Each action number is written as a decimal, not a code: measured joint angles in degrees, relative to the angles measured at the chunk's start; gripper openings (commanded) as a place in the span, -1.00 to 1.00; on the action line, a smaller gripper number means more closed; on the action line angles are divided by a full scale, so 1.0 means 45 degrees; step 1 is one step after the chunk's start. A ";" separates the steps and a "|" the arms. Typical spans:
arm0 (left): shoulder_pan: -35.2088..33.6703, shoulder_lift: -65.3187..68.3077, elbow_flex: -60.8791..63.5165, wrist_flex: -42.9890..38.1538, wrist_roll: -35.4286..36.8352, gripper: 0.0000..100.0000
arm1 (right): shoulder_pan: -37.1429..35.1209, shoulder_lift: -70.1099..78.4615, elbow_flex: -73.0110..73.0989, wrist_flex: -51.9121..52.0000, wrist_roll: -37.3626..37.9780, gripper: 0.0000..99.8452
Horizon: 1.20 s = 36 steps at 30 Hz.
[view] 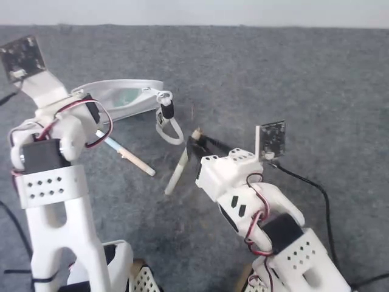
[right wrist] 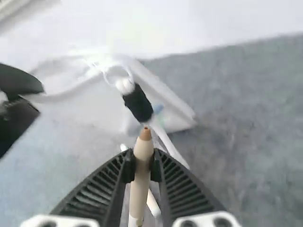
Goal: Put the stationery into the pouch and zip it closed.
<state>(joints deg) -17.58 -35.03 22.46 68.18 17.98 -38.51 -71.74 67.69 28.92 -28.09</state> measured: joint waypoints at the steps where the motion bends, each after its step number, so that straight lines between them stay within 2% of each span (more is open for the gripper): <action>1: 0.0000 0.0000 0.0000 0.0000 0.0000 -0.98 | 0.0000 -0.0137 0.0000 -0.0254 0.0195 -0.99; 5: 0.0000 0.0000 0.0000 0.0000 0.0000 -0.98 | -0.0020 -0.0567 0.0000 -0.1465 0.1133 -0.99; 14: 0.0000 0.0000 0.0000 0.0000 0.0000 -0.98 | -0.1133 -0.0645 0.0000 -0.5216 0.3653 -0.99; 24: 0.0000 0.0000 0.0098 0.0000 0.0000 -0.98 | -0.1231 -0.0645 0.0000 -0.9104 0.5978 -0.99; 32: 0.0000 0.0000 0.0098 -0.0020 0.0000 -0.98 | -0.1211 -0.0391 -0.0020 -1.1272 0.6388 -0.99; 36: 0.0000 0.0000 0.0098 -0.0020 0.0000 -0.98 | -0.1250 0.1641 -0.0078 -1.2386 0.6447 -0.99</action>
<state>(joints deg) -17.58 -35.03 22.90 68.09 17.98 -44.13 -64.35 67.34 -26.81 0.92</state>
